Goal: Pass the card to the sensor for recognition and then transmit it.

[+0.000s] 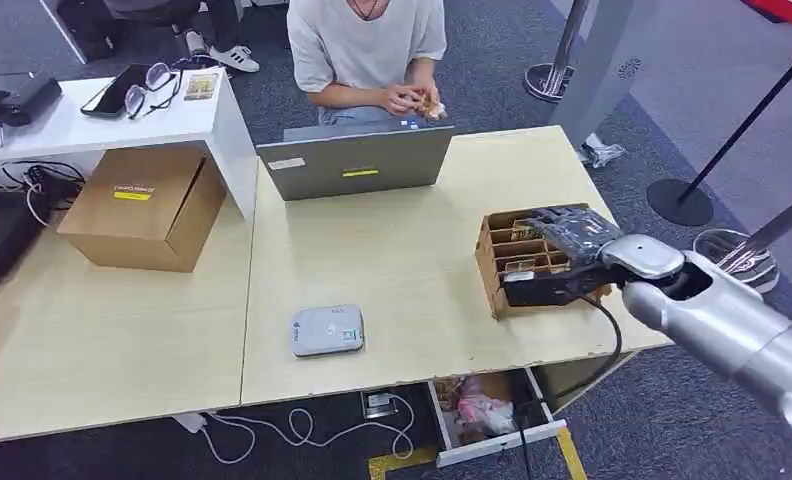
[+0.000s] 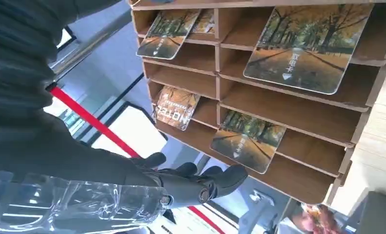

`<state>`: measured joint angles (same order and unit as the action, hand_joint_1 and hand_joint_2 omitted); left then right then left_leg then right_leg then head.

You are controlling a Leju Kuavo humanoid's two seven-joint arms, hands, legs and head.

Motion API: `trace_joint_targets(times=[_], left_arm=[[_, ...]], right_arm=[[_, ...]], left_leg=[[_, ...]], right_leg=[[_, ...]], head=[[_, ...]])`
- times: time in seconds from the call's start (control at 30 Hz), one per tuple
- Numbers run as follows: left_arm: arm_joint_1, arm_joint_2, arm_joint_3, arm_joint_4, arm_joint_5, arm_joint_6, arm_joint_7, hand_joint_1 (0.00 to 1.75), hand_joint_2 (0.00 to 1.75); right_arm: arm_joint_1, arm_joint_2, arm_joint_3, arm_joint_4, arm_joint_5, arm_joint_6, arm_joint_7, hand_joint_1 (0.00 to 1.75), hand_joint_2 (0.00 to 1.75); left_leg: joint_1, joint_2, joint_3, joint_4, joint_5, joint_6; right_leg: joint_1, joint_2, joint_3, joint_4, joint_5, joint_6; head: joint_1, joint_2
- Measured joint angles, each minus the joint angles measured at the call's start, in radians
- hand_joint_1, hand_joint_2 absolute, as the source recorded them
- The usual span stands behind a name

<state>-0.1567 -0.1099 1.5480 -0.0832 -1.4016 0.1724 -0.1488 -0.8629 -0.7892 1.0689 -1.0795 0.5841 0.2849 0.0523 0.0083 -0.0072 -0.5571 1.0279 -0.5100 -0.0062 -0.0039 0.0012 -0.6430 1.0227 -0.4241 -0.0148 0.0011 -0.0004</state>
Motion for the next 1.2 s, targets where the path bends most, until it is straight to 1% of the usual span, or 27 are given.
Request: trace_joint_targets(times=[0.17,0.37,0.6,1.0,1.2], left_arm=[[0.0,0.001,0.0,0.0,0.012,0.0,0.001,0.0,0.0],[0.001,0.001,0.0,0.0,0.026,0.0,0.0,0.0,0.0],[0.001,0.001,0.0,0.0,0.036,-0.002,-0.012,0.0,0.0],[0.001,0.0,0.0,0.0,0.035,-0.005,-0.018,0.0,0.0],[0.003,0.0,0.0,0.0,0.028,-0.008,-0.023,0.0,0.0]], right_arm=[[0.0,-0.016,0.0,-0.037,-0.005,0.014,0.001,0.0,1.75],[0.001,-0.017,0.0,-0.059,-0.005,0.018,0.007,0.0,1.75],[0.0,-0.016,0.001,-0.058,-0.004,0.017,0.006,0.0,1.75],[0.015,-0.016,0.042,-0.051,-0.007,0.017,-0.002,0.0,1.75],[0.028,-0.016,0.047,-0.049,-0.016,0.016,-0.003,0.0,1.75]], left_leg=[[0.0,0.0,0.0,0.0,0.0,0.0],[0.0,0.0,0.0,0.0,0.0,0.0],[0.0,0.0,-0.001,0.0,0.0,0.0],[0.0,0.0,0.0,0.0,0.0,0.0],[0.0,0.0,0.0,0.0,0.0,0.0]], right_leg=[[0.0,0.0,0.0,0.0,0.0,0.0],[0.0,0.0,0.0,0.0,0.0,0.0],[0.0,0.0,0.0,0.0,0.0,0.0],[0.0,0.0,0.0,0.0,0.0,0.0],[0.0,0.0,0.0,0.0,0.0,0.0]], head=[[0.0,0.0],[0.0,0.0],[0.0,0.0],[0.0,0.0],[0.0,0.0]])
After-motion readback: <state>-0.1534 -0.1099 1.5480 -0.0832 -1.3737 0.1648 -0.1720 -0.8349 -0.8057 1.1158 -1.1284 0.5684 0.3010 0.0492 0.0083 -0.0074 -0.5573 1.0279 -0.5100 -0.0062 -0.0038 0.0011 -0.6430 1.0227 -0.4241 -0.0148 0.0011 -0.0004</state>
